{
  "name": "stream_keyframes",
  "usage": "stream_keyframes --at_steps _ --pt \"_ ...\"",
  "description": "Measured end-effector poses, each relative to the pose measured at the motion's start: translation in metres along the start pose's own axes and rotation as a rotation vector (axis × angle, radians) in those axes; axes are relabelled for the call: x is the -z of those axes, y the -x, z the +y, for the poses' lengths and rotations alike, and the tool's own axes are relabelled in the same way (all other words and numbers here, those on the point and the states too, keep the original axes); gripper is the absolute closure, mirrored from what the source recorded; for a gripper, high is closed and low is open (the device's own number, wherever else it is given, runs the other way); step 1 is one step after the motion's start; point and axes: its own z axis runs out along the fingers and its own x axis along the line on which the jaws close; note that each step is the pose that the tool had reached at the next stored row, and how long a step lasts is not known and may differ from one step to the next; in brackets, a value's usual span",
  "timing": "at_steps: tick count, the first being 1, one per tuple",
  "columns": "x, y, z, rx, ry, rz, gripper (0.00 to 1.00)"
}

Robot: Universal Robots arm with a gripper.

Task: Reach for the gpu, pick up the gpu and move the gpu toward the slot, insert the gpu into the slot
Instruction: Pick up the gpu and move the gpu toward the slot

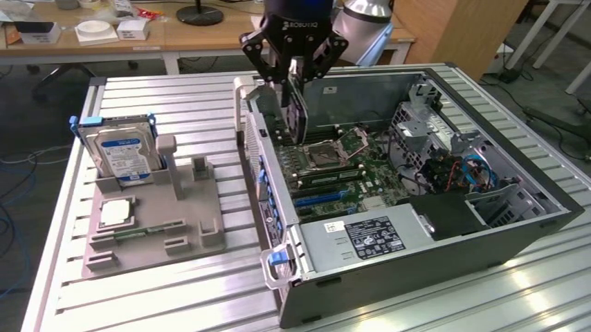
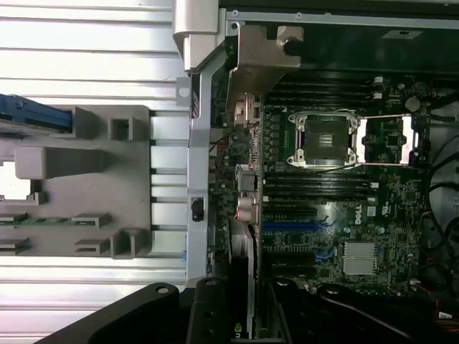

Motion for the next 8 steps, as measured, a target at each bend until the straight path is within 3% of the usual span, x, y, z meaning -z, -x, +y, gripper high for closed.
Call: stream_keyframes --at_steps 8 --pt "-0.0003 0.018 0.0 0.0 0.0 0.0 0.73"
